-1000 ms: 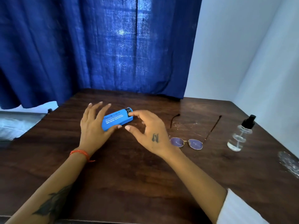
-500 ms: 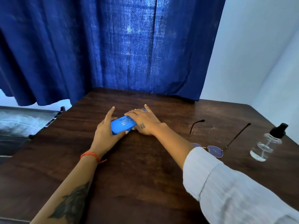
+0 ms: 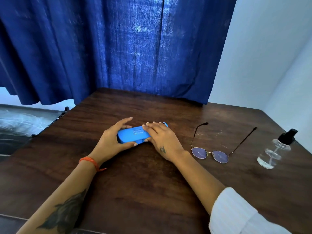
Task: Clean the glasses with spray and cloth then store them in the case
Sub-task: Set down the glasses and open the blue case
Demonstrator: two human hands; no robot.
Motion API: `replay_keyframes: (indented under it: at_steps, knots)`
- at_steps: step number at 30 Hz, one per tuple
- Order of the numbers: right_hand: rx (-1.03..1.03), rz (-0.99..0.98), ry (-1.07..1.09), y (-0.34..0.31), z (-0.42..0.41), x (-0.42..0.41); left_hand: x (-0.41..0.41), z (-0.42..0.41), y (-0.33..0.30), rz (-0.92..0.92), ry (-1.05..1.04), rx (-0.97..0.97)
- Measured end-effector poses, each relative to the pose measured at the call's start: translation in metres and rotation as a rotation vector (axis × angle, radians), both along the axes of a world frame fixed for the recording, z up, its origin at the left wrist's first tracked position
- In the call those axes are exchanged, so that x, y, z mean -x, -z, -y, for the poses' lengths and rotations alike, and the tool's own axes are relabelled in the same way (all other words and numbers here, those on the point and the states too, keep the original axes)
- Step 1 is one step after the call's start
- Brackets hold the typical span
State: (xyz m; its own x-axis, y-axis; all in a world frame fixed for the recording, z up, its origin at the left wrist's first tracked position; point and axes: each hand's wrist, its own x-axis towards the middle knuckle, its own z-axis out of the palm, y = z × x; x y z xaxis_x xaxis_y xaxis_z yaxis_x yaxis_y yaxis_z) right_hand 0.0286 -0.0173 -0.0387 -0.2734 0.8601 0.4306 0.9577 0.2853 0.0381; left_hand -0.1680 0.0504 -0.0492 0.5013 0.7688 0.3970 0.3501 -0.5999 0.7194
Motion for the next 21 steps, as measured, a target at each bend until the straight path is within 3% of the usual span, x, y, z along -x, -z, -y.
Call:
replay_keyframes:
  at_steps: [8,11,16,19,21]
  knots:
    - [0.069,0.079,-0.016,-0.01,-0.008,-0.005,0.002,0.001,-0.003,0.017,0.017,0.015]
    - [0.036,0.006,-0.023,-0.028,-0.014,-0.008,0.001,0.004,-0.004,-0.041,0.03,-0.061]
    - [0.108,-0.065,0.03,-0.044,-0.027,-0.006,-0.001,0.005,-0.003,-0.019,0.027,-0.016]
    - [0.174,-0.191,0.034,-0.046,-0.028,-0.003,-0.001,0.004,-0.003,-0.029,0.036,-0.033]
    - [0.113,-0.292,-0.008,-0.045,-0.023,-0.002,-0.001,0.004,-0.004,-0.049,0.039,-0.045]
